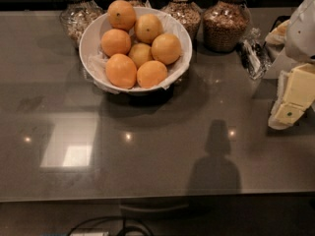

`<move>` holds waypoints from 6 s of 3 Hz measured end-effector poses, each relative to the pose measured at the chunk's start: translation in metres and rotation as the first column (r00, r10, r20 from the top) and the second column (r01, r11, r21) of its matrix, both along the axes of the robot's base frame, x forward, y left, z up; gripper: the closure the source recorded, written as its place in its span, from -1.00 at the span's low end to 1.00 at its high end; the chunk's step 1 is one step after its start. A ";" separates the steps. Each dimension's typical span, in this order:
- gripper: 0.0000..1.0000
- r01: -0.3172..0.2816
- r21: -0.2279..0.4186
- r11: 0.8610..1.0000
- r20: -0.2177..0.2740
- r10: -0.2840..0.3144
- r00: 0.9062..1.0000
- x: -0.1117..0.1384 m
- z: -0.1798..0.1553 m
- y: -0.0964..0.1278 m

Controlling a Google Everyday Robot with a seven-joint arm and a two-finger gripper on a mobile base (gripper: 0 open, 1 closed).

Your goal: Pick orange from white bowl

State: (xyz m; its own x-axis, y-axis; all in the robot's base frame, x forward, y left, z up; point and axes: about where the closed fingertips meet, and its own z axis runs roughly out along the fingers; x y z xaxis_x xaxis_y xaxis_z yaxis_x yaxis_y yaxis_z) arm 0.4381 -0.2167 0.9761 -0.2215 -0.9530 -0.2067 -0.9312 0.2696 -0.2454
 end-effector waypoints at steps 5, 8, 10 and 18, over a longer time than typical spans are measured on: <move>-1.00 -0.056 0.072 0.996 0.193 0.042 0.980 0.062 0.032 0.049; -1.00 0.007 0.279 0.960 0.221 -0.072 0.973 0.143 0.032 0.120; -1.00 0.038 0.301 0.953 0.249 -0.117 0.962 0.162 0.028 0.140; -1.00 0.210 0.560 0.801 0.229 -0.393 0.890 0.223 0.054 0.260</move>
Offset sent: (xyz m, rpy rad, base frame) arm 0.0436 0.0216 0.0099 0.0346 -0.1122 0.0068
